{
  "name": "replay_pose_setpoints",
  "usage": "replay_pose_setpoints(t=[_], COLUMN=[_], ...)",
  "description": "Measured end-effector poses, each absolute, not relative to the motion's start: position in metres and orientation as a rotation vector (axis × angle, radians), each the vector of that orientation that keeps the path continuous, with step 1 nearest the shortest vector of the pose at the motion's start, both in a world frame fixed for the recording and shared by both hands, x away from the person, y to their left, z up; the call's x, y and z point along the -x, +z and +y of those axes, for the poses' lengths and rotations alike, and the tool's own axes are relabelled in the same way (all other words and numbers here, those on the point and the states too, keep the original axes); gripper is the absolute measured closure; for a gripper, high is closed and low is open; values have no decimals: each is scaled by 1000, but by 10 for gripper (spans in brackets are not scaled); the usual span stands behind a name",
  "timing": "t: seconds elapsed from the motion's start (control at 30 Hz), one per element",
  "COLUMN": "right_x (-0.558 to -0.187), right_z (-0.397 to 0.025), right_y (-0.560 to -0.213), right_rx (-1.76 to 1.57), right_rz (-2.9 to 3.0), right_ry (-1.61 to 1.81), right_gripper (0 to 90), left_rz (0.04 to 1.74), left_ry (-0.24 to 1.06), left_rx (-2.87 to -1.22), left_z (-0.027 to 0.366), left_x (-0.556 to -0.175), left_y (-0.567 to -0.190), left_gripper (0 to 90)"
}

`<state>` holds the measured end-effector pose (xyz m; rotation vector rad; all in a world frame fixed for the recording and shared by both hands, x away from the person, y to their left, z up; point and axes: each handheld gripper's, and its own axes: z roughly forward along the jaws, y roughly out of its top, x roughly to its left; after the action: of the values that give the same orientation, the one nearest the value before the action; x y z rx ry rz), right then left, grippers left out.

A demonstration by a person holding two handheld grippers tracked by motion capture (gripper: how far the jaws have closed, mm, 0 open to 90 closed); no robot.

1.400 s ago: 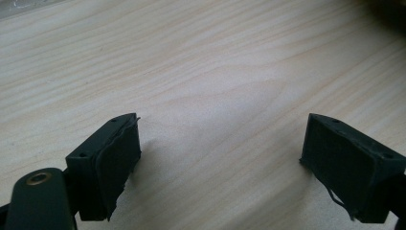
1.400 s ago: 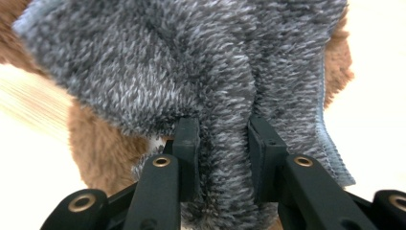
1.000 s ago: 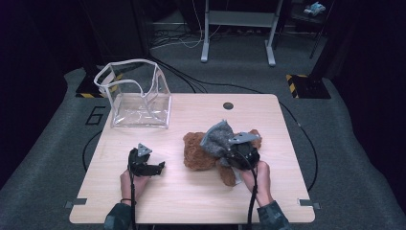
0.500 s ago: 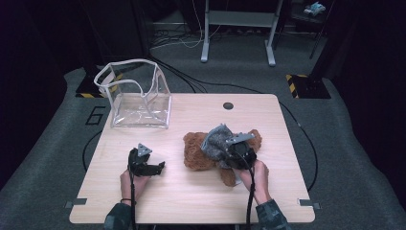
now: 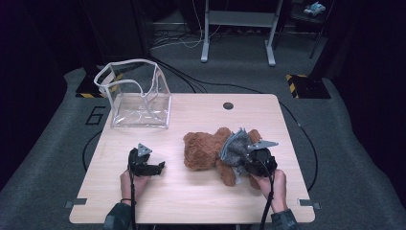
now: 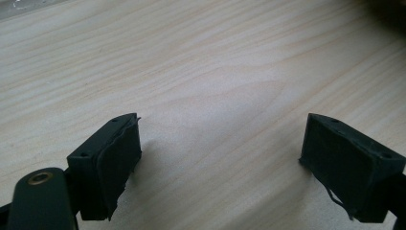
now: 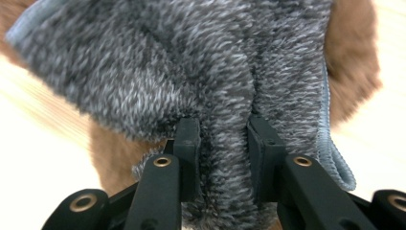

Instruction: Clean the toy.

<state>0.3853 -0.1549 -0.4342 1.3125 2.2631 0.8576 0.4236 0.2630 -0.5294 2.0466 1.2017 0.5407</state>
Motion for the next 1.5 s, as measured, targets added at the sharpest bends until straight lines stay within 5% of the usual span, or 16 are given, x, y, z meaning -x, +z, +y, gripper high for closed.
replay_pose_setpoints(t=[0.57, 1.0, 1.5], right_x=[-422, -476, -487], right_z=[-189, -185, -197], right_y=[-405, -434, -466], right_rx=[-1415, -1525, -1637], right_rz=[2023, 2049, 2111], right_ry=[914, 732, 701], right_gripper=[698, 705, 713], left_rz=[1201, 1200, 1202], left_ry=[543, 544, 542], left_rx=[-2049, -2049, -2050], left_z=[263, 263, 263], left_x=[-424, -423, -423], left_y=[-529, -529, -529], left_gripper=[132, 132, 133])
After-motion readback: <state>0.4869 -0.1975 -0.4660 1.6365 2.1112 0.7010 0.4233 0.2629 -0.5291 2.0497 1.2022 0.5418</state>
